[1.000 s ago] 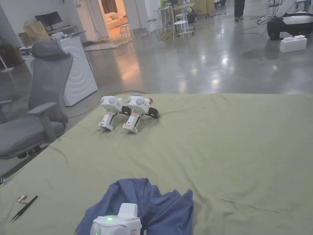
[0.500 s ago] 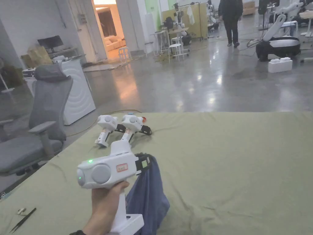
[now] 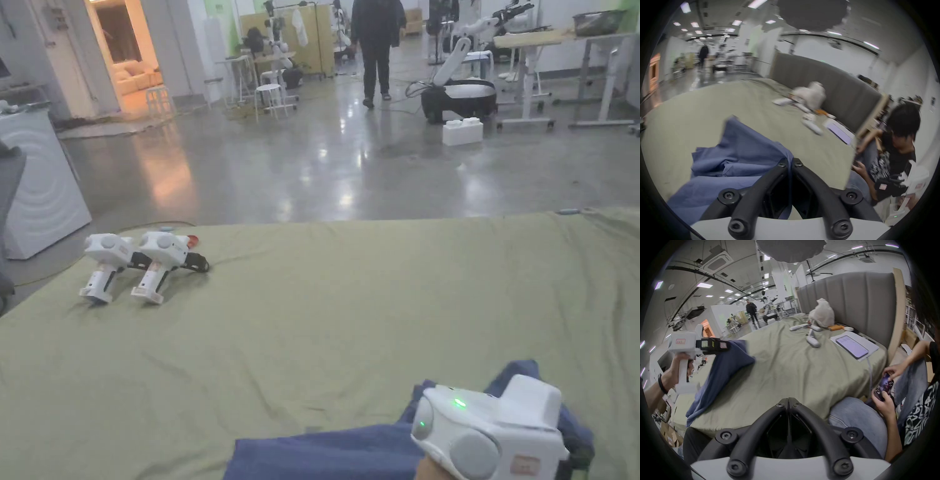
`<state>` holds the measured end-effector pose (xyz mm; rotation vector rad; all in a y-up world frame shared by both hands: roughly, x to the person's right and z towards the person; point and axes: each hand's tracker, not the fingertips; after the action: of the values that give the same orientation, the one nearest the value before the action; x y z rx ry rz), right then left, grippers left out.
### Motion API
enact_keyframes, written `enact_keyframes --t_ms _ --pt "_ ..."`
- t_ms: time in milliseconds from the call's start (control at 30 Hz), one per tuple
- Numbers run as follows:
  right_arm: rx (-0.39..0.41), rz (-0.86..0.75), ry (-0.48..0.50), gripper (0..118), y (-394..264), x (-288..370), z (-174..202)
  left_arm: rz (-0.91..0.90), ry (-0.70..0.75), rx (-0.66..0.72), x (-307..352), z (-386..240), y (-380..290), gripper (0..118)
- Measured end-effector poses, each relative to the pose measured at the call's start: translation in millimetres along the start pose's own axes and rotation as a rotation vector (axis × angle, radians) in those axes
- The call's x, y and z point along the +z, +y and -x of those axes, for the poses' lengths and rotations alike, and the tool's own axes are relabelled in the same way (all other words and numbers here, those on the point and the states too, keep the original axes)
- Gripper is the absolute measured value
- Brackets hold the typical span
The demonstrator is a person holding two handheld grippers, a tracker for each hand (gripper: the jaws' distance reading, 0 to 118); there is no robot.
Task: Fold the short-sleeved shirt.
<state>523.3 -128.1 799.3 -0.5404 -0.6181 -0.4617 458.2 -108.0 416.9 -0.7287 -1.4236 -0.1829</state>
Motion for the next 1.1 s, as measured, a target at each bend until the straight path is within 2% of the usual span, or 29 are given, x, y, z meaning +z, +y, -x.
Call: enact_keyframes --t_ms 67,133,233,267,333,367,400,500,667,767,833,933,967,1033,1100 --pt "-0.025 0.006 -0.029 0 -4.5 6.1 -7.9 0.033 -0.051 -0.069 -30.1 -41.4 -25.1 0" --pt "-0.030 0.003 -0.052 0 -9.3 11.9 -13.8 0.111 -0.096 -0.049 -52.0 -65.8 -49.2 0" --pt "-0.023 0.007 -0.069 0 -13.8 15.5 -13.5 0.173 -0.088 -0.063 -61.7 -81.9 -83.5 1" --pt "-0.020 0.011 -0.068 0 -14.5 13.8 -12.1 0.183 -0.103 -0.059 -62.5 -80.4 -90.8 12" --pt "-0.017 0.023 -0.052 0 -14.9 8.3 -7.9 0.209 -0.149 -0.033 -56.9 -72.9 -102.6 66" --pt "-0.013 0.022 -0.039 0 -13.2 4.4 -3.8 0.192 -0.129 -0.038 -48.0 -70.3 -103.9 83" --pt "-0.003 0.013 -0.022 0 -11.5 2.7 1.7 0.162 -0.082 -0.071 -34.9 -66.3 -100.6 87" --pt "0.042 -0.025 0.067 0 1.4 -3.0 23.8 0.016 0.049 -0.096 28.5 -51.5 -80.9 86" --pt "0.188 -0.145 0.170 0 33.5 -3.9 70.1 -0.316 0.264 -0.067 179.0 -32.8 -59.8 86" --pt "0.260 -0.240 0.220 0 51.9 2.3 93.9 -0.489 0.443 -0.077 261.0 -39.7 -64.2 88" --pt "0.295 -0.284 0.257 0 63.8 6.8 106.7 -0.543 0.593 -0.089 302.6 -50.5 -69.3 88" --pt "0.310 -0.324 0.256 0 78.0 11.0 121.2 -0.601 0.766 -0.164 346.4 -63.4 -84.7 86" --pt "0.310 -0.338 0.262 0 81.2 12.5 124.0 -0.613 0.817 -0.182 354.9 -67.1 -89.2 82" --pt "0.305 -0.356 0.266 0 87.2 15.4 128.6 -0.630 0.914 -0.172 370.0 -74.4 -100.1 56" --pt "0.324 -0.373 0.259 0 92.5 19.7 132.9 -0.639 0.932 -0.158 383.0 -79.9 -109.6 46"
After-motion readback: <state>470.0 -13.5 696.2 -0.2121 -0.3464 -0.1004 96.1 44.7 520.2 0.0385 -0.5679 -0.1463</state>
